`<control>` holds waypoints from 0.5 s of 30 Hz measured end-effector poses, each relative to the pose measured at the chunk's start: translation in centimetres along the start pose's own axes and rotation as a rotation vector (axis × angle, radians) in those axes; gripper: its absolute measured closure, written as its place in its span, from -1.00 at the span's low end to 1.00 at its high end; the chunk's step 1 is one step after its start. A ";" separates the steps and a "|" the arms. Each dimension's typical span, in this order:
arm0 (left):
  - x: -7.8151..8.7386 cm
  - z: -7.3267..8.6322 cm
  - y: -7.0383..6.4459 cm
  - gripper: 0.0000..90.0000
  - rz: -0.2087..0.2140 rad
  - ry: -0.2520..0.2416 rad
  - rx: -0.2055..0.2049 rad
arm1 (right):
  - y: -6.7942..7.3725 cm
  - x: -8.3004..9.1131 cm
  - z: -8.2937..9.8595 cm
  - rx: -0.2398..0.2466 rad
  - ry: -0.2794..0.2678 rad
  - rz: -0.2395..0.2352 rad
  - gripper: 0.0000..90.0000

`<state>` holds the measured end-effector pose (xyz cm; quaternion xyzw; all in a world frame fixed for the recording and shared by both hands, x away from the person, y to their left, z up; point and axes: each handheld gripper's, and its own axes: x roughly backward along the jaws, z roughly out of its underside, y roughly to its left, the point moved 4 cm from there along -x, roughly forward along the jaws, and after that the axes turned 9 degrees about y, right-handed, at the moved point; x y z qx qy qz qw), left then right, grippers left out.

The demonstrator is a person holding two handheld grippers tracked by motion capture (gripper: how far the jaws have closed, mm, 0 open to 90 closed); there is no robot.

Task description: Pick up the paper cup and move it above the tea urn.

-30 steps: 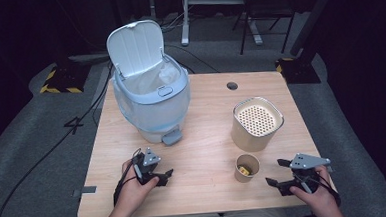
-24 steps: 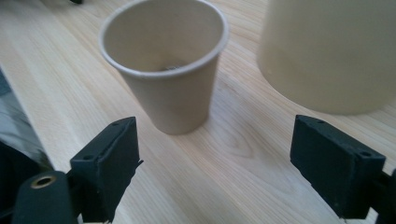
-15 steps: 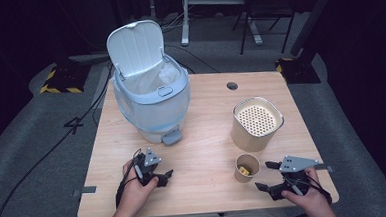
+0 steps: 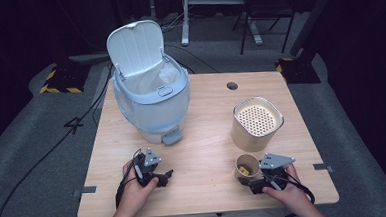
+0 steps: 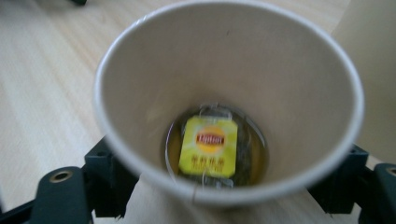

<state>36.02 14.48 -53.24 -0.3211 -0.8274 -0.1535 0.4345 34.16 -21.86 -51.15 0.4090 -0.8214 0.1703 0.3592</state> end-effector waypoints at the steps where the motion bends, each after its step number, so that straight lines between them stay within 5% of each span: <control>1: 0.0 0.0 0.0 -0.56 0.000 0.000 0.000 | 0.0 0.0 0.0 0.000 0.000 0.000 -0.49; 7: 0.0 0.0 0.0 -0.56 0.006 0.002 -0.001 | 0.2 -0.6 -0.4 -0.007 -0.049 0.012 -0.38; 15: 0.0 0.0 0.1 -0.57 0.007 0.002 -0.003 | 0.3 0.1 -0.8 0.047 -0.085 0.006 -0.33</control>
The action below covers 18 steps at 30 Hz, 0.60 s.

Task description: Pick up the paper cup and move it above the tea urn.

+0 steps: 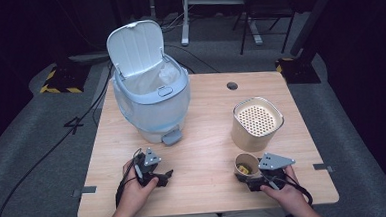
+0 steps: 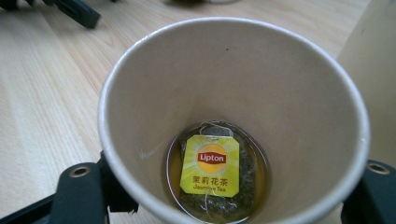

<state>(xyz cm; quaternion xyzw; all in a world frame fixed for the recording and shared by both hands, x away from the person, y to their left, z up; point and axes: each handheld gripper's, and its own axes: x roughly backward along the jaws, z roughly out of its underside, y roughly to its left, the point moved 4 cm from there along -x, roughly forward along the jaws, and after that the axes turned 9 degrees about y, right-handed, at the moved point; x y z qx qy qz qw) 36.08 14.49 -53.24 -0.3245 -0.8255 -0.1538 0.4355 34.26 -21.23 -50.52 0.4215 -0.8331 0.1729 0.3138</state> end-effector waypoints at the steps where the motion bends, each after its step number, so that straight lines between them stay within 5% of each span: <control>1: 0.0 0.0 0.0 -0.57 0.000 0.000 -0.002 | 0.0 0.6 -0.4 0.007 -0.013 -0.009 -0.33; 8: 0.0 0.0 0.0 -0.57 -0.003 -0.002 -0.002 | -0.3 2.6 -2.3 0.032 -0.058 -0.019 -0.33; 18: 0.0 0.0 0.0 -0.58 -0.002 0.001 0.000 | -1.4 5.6 -5.0 0.058 -0.050 0.007 -0.33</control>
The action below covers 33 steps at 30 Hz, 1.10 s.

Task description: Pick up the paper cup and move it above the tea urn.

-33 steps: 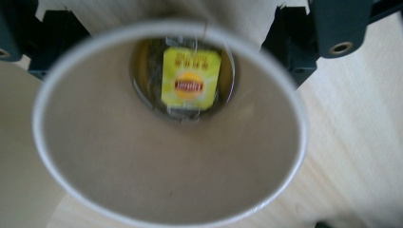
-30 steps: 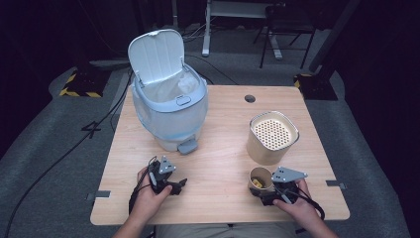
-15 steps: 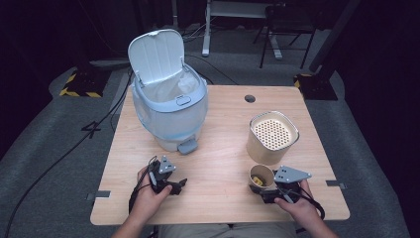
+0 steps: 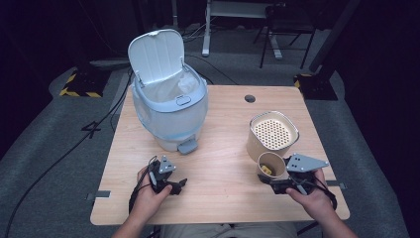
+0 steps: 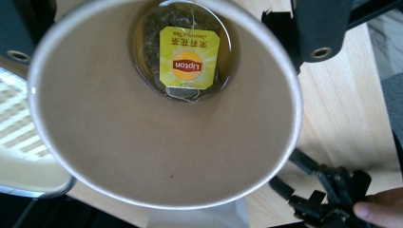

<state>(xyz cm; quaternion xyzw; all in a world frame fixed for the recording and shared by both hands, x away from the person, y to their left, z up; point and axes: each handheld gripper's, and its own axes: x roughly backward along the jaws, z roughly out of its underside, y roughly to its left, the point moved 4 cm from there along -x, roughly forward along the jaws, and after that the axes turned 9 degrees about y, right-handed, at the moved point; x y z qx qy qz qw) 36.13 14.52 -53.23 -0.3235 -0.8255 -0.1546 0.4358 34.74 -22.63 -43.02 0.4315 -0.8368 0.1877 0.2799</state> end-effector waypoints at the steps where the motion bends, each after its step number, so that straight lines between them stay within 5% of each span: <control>1: 0.0 0.0 0.0 -0.58 0.001 0.000 0.001 | -0.3 0.3 -0.3 0.006 0.003 0.009 -0.33; 13: -0.1 -0.2 0.1 -0.63 -0.002 0.004 -0.006 | -3.6 2.5 -4.4 -0.002 -0.018 0.051 -0.33; 23: -0.1 -0.2 0.1 -0.64 -0.004 0.004 -0.007 | -7.3 2.2 -6.5 -0.030 -0.039 0.082 -0.34; 33: -0.2 -0.2 0.1 -0.65 -0.001 0.002 -0.002 | -12.2 0.2 -6.7 -0.069 0.049 0.189 -0.34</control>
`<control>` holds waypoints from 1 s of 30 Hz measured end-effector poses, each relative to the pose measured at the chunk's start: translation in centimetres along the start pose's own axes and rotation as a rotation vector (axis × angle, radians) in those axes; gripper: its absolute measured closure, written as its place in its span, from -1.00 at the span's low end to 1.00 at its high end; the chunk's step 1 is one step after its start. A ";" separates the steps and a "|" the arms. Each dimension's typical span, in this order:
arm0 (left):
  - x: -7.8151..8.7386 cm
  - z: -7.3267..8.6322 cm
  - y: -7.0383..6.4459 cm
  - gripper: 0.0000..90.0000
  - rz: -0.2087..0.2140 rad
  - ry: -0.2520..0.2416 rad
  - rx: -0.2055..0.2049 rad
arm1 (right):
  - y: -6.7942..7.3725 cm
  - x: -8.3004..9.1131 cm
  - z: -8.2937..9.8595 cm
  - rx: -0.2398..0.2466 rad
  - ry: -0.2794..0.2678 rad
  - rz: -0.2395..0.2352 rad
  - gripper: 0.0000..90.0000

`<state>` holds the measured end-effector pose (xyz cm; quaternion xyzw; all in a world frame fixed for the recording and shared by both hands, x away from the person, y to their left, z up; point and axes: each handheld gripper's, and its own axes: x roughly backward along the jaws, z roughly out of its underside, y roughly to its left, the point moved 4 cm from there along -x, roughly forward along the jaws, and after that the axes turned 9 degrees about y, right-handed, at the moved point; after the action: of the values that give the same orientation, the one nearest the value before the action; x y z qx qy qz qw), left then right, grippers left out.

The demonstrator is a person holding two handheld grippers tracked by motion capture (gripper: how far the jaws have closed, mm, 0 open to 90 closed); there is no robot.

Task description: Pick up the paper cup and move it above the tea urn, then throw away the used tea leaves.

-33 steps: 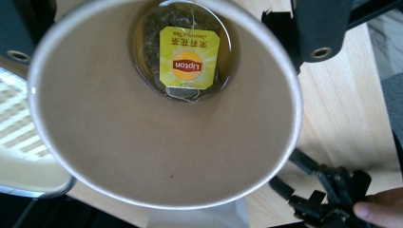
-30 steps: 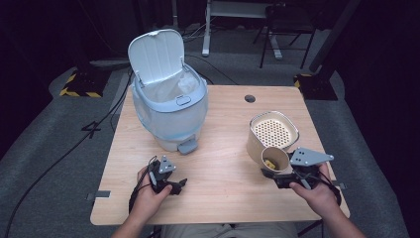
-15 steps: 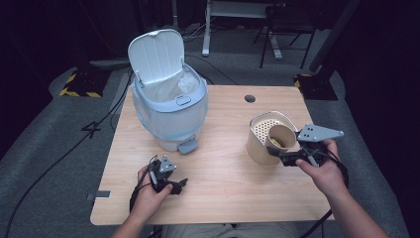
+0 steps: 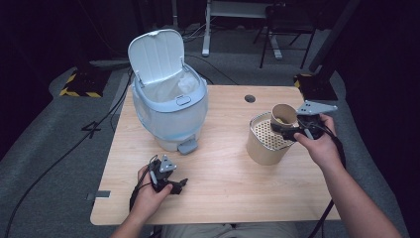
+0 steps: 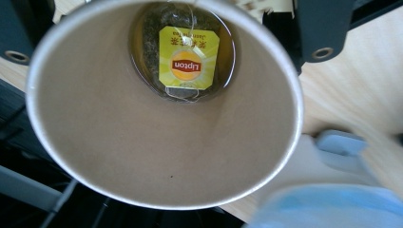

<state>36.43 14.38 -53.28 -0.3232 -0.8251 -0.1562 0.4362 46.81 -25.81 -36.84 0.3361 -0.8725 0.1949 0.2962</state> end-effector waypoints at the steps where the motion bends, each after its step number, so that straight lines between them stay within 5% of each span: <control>1: 0.0 0.0 0.0 -0.65 0.001 0.000 0.000 | -0.4 -0.3 0.1 0.000 0.006 0.009 -0.34; 8: 0.0 0.0 0.0 -0.65 0.000 0.000 0.000 | -1.7 -1.4 0.3 -0.009 0.018 0.040 -0.34; 10: 0.0 0.0 0.0 -0.65 0.001 0.000 -0.002 | -2.0 -1.6 0.4 0.017 0.040 0.079 -0.34; 19: -0.2 -0.3 0.1 -0.70 0.007 0.008 -0.010 | -2.5 -1.4 0.5 0.042 0.046 0.122 -0.34; 24: -0.4 -0.4 0.2 -0.71 0.008 0.007 -0.013 | -2.4 -1.1 0.3 0.116 0.066 0.161 -0.34; 30: -0.3 -0.4 0.1 -0.70 0.005 0.007 -0.011 | -2.4 -0.5 -0.1 0.268 0.100 0.252 -0.34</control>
<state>36.91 14.12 -53.32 -0.3274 -0.8218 -0.1609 0.4377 48.80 -27.17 -36.81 0.2503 -0.8582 0.3613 0.2652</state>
